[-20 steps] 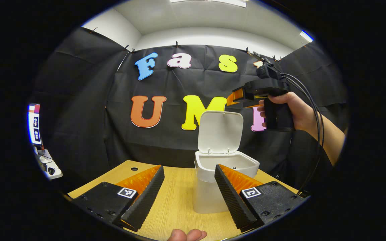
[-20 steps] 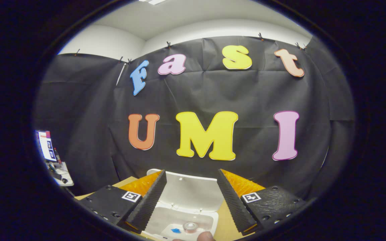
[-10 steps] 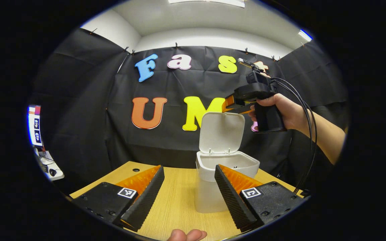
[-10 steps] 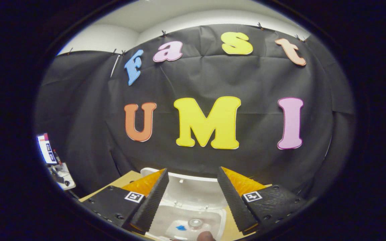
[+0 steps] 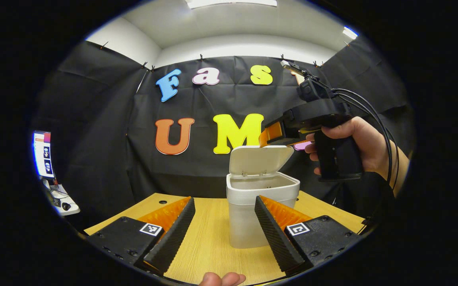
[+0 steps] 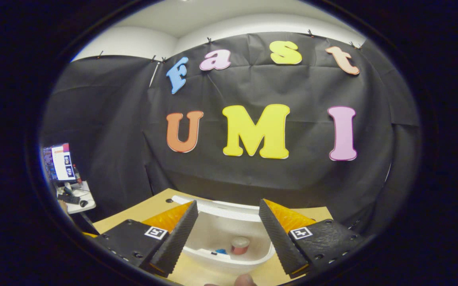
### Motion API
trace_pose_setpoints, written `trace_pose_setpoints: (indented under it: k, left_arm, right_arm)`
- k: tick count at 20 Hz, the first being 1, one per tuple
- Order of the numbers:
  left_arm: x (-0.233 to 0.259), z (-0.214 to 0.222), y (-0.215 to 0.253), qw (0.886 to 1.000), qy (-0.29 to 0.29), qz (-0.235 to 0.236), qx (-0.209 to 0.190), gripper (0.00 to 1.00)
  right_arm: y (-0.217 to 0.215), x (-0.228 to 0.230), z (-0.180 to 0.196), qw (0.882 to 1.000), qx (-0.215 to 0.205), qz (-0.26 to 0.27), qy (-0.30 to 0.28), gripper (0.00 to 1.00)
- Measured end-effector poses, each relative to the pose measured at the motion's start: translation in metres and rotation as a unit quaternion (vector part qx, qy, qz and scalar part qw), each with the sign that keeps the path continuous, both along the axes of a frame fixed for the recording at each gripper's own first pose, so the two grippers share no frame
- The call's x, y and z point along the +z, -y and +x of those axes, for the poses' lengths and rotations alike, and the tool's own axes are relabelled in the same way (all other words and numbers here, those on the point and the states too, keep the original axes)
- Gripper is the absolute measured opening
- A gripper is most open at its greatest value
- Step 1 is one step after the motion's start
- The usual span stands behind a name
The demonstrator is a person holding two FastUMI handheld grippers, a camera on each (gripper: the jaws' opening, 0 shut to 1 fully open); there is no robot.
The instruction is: Press the lid of the desktop garbage bin to open it, pick up the crumpled paper on the desktop and throw it into the bin, then pick up the pop can on the desktop and drop it into the bin, and finally close the garbage bin lid.
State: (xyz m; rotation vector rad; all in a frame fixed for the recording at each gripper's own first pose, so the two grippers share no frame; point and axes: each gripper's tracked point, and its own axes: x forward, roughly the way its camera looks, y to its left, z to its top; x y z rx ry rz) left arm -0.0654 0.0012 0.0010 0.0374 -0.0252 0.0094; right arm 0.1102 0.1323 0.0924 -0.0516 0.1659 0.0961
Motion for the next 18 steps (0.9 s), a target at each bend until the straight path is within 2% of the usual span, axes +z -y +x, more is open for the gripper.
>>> trace_pose_setpoints:
  k: [3,4,5,9,13,14,16,18]
  left_arm:
    - [-0.011,-0.003,0.003,1.000,0.001,0.016,0.004,0.97]
    - [-0.016,-0.005,0.006,1.000,-0.003,0.014,0.001,0.97]
    - [-0.018,-0.005,0.008,1.000,-0.006,0.011,-0.002,0.98]
    - [-0.020,-0.008,0.005,1.000,-0.007,0.000,-0.004,0.98]
    - [-0.025,-0.003,0.001,1.000,-0.011,-0.009,-0.003,0.98]
    - [-0.026,-0.001,0.001,1.000,-0.013,-0.012,-0.002,0.98]
    - [-0.029,0.003,-0.002,1.000,-0.019,-0.021,-0.004,0.98]
    - [-0.033,0.007,-0.003,0.999,-0.024,-0.029,-0.005,0.98]
  right_arm:
    - [0.003,-0.040,-0.007,0.999,0.005,0.011,-0.038,0.94]
    - [0.004,-0.049,-0.009,0.999,0.005,0.013,-0.047,0.97]
    - [0.008,-0.054,-0.009,0.999,0.001,0.011,-0.051,0.94]
    - [0.010,-0.078,-0.005,0.997,-0.003,0.012,-0.076,0.94]
    - [0.009,-0.080,-0.003,0.998,0.004,0.019,-0.053,0.99]
    - [0.009,-0.083,-0.002,0.999,0.007,0.019,-0.045,0.96]
    - [0.008,-0.091,-0.004,1.000,0.011,0.011,-0.026,0.99]
    - [0.009,-0.092,-0.003,1.000,0.013,-0.011,0.004,0.98]
